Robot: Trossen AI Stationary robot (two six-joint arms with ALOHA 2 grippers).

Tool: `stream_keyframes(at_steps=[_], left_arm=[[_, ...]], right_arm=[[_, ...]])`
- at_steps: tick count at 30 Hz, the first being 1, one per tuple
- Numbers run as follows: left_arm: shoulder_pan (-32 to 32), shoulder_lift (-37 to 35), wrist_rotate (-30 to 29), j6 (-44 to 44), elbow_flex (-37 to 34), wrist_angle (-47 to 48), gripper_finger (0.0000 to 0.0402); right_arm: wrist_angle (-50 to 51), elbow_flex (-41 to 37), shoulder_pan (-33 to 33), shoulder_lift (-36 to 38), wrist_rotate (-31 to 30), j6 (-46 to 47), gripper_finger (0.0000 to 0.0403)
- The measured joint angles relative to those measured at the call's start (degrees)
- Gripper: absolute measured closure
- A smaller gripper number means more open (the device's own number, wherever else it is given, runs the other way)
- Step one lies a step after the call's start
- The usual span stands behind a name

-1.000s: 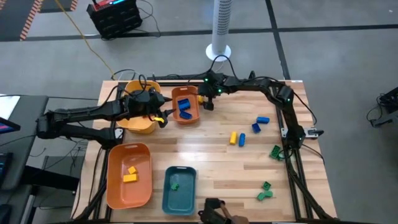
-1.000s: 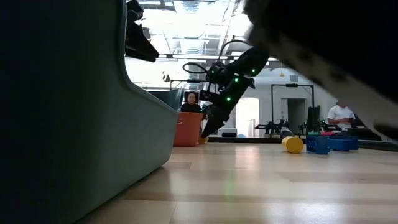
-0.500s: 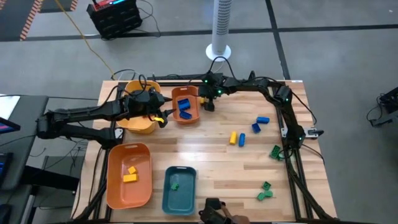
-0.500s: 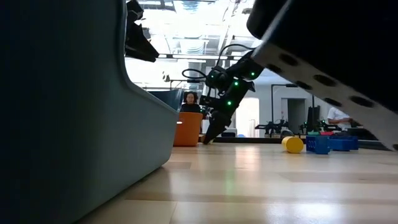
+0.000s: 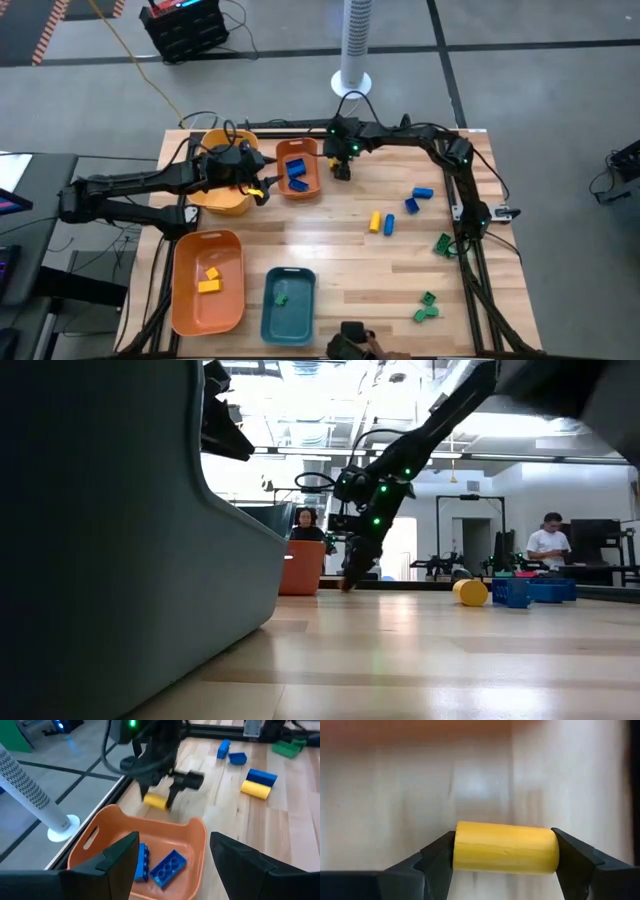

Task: Sort blocks
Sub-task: Put the yellow wooden block into the bottom orange bin

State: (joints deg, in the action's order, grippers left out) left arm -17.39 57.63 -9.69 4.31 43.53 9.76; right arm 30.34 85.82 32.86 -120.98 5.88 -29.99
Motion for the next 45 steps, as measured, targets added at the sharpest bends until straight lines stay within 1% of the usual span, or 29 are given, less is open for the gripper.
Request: stream_keyframes(at_steps=[5, 8, 10, 14, 16, 18, 21, 23, 26, 29, 32, 34, 40, 43, 45], left_arm=[[0.0, 0.0, 0.01, 3.93, -1.3, 0.41, 0.0162], [0.26, 0.0, 1.05, 9.35, -3.14, 1.14, 0.0162], [0.8, 0.02, 2.42, 13.67, -5.25, -0.03, 0.0162], [3.36, 0.0, 2.59, 20.02, -9.34, -0.4, 0.0162], [5.17, 0.04, 0.55, 22.22, -10.92, -1.15, 0.0162], [7.28, 0.03, -2.06, 24.39, -11.8, -4.22, 0.0162], [10.48, 0.0, -5.41, 28.28, -12.94, -10.06, 0.0162], [12.33, 0.23, -6.88, 31.23, -13.32, -14.67, 0.0162], [14.31, 0.59, -7.53, 33.88, -13.83, -20.53, 0.0162], [15.99, 1.22, -7.71, 34.8, -13.87, -26.02, 0.0162], [17.68, 1.75, -7.85, 37.19, -13.86, -28.86, 0.0162], [18.74, 3.14, -7.8, 38.77, -13.81, -32.46, 0.0162], [20.32, 6.32, -7.23, 39.48, -13.82, -38.88, 0.0162], [20.45, 8.05, -7.0, 38.53, -13.82, -41.79, 0.0162], [20.88, 8.85, -6.07, 38.28, -13.82, -43.34, 0.0162]], right_arm=[[6.07, 0.04, -1.52, 5.7, 0.14, 3.61, 0.012], [9.78, -0.09, -3.95, 7.87, 1.28, 6.35, 0.0121], [9.79, -2.01, -6.06, 10.01, 2.5, 8.65, 0.0121], [3.32, -8.51, -10.63, 17.98, 3.07, 12.13, 0.0121], [1.15, -11.56, -12.55, 22.02, 3.13, 15.39, 0.0121], [-1.7, -14.05, -13.95, 26.08, 3.15, 19.45, 0.0121], [-9.87, -17.68, -15.39, 31.3, 3.67, 27.24, 0.0121], [-16.78, -20.58, -16.23, 32.83, 6.49, 32.78, 0.0121], [-27.16, -24.71, -17.53, 33.21, 11.93, 41.52, 0.0121], [-38.06, -27.39, -19.06, 32.37, 15.59, 48.91, 0.0121], [-47.41, -28.76, -20.76, 30.18, 17.57, 55.34, 0.0121], [-52.35, -28.79, -21.93, 28.8, 18.2, 58.74, 0.0121], [-58.97, -28.8, -24.22, 25.76, 18.24, 63.92, 0.0121], [-62.21, -28.74, -25.1, 25.17, 16.71, 65.43, 0.0121], [-62.64, -28.72, -25.55, 25.07, 15.63, 65.57, 0.0121]])
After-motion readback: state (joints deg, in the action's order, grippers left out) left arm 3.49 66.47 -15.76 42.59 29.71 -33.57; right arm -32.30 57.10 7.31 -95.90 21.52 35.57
